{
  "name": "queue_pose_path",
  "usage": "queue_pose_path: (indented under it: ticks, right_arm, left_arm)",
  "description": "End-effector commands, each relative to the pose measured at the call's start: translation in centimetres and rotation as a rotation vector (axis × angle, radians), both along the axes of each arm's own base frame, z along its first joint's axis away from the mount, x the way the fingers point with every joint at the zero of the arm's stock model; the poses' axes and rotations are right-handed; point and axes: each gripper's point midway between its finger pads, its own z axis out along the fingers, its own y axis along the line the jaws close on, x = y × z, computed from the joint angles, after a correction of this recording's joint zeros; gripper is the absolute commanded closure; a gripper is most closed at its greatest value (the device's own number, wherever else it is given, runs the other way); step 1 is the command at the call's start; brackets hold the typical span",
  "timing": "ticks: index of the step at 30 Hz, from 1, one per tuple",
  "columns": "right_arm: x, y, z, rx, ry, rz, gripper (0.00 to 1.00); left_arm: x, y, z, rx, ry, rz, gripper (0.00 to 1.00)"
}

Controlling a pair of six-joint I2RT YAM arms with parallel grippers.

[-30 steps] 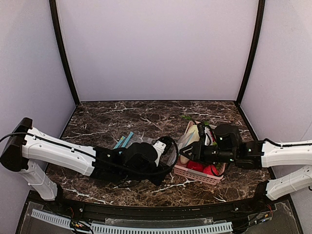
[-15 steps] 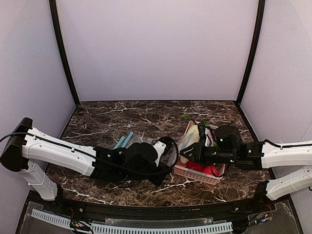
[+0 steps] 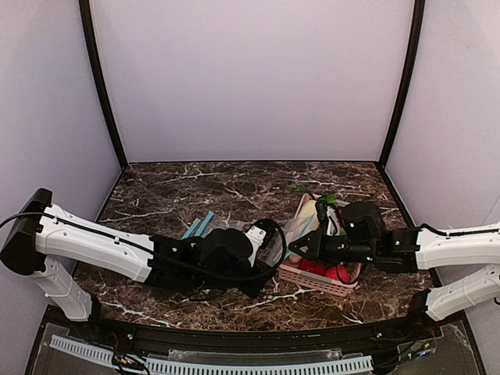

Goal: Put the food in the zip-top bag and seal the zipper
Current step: Pass from the left arm to the right

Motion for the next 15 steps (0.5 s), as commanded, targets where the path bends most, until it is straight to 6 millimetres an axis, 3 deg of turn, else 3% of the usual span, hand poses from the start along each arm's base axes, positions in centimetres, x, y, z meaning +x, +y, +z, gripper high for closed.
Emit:
queue_pose_path:
  ticks: [1,15]
  right_arm:
    - [0.26,-0.32,-0.19,0.0,-0.021,-0.024,0.88]
    - [0.53,0.05,0.0,0.003,-0.03,-0.024,1.0]
  left_arm:
    - [-0.27,-0.62,0.58,-0.027,0.001,-0.006,0.99]
    - [-0.95,-1.21,0.32,-0.046,0.02,-0.048,0.99]
